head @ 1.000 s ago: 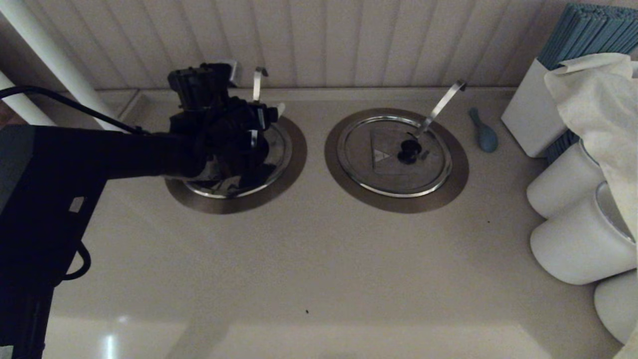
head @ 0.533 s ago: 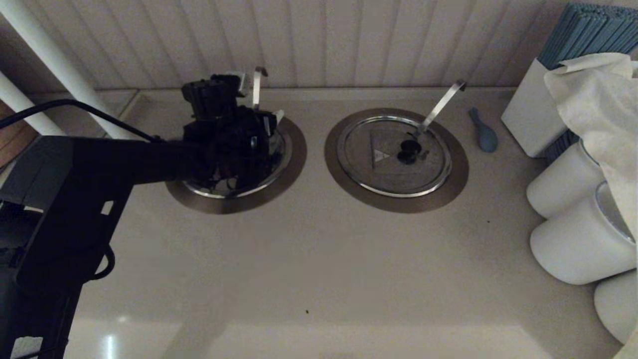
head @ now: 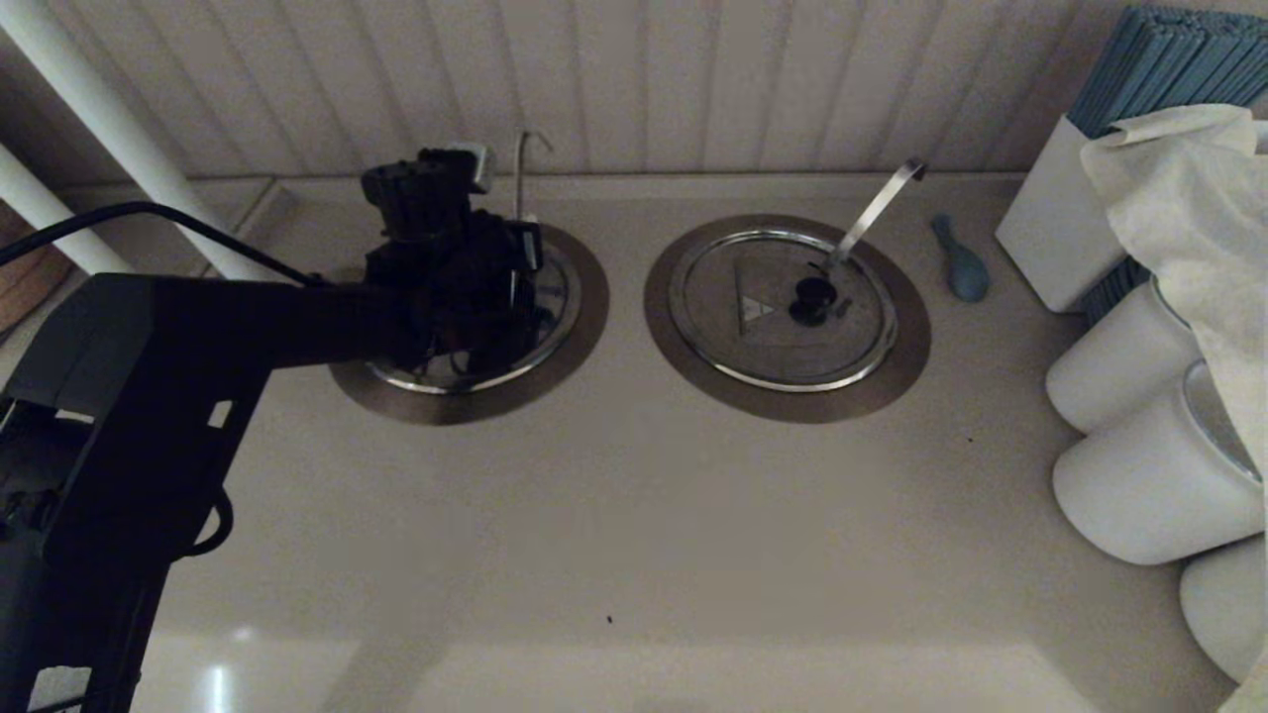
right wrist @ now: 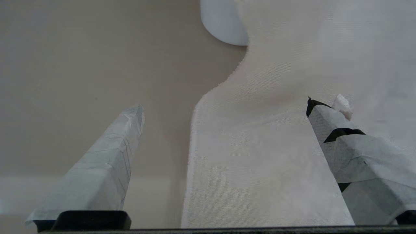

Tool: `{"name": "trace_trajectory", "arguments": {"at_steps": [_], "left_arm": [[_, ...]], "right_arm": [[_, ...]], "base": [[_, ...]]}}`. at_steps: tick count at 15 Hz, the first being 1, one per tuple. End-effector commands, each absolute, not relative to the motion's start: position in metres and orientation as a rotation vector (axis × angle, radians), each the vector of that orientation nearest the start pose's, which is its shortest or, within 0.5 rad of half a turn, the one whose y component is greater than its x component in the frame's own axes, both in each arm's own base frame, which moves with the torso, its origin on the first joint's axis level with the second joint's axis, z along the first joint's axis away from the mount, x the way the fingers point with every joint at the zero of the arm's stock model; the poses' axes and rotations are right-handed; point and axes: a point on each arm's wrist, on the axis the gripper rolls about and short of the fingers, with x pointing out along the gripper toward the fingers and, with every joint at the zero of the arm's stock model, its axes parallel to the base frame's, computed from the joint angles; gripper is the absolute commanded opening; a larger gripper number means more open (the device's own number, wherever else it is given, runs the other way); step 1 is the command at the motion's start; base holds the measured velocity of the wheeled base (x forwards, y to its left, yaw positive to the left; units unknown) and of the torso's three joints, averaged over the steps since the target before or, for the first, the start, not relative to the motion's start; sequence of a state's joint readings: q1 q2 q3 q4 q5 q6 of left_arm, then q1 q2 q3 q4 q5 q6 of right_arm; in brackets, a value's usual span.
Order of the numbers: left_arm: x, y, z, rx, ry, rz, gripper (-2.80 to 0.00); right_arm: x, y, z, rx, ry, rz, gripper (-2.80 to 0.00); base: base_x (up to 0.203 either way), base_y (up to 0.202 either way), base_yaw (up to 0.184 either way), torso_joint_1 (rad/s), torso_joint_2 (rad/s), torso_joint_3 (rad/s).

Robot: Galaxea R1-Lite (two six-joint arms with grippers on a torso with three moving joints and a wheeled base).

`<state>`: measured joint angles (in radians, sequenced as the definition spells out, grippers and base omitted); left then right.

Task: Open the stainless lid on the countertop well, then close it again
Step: Stir with a spoon

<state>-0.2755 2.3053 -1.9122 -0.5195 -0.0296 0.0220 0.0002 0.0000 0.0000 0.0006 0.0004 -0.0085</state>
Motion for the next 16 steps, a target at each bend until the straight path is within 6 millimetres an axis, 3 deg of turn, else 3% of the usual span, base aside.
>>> {"name": "trace_trajectory", "arguments": {"at_steps": [1,5,13,16], "left_arm": [[0.473,-0.134,0.242,0.000,-0.160,-0.285,-2.80],[0.458,-0.128,0.256,-0.015,-0.168,-0.224,-2.80],[0.387,-0.087,0.313,-0.080,-0.132,-0.172,-2.80],[0.380,-0.091,0.311,-0.081,-0.091,-0.184,-2.80]], "right_arm": [[-0.023,0.000,0.075,-0.009,0.001,0.003,0.00],[-0.023,0.000,0.075,-0.009,0.000,0.003,0.00],[-0.023,0.000,0.075,-0.009,0.000,0.003,0.00],[-0.023,0.000,0.075,-0.009,0.000,0.003,0.00]], "base": [[0.000,0.000,0.000,0.000,0.00,0.000],[0.000,0.000,0.000,0.000,0.00,0.000],[0.000,0.000,0.000,0.000,0.00,0.000],[0.000,0.000,0.000,0.000,0.00,0.000]]}}
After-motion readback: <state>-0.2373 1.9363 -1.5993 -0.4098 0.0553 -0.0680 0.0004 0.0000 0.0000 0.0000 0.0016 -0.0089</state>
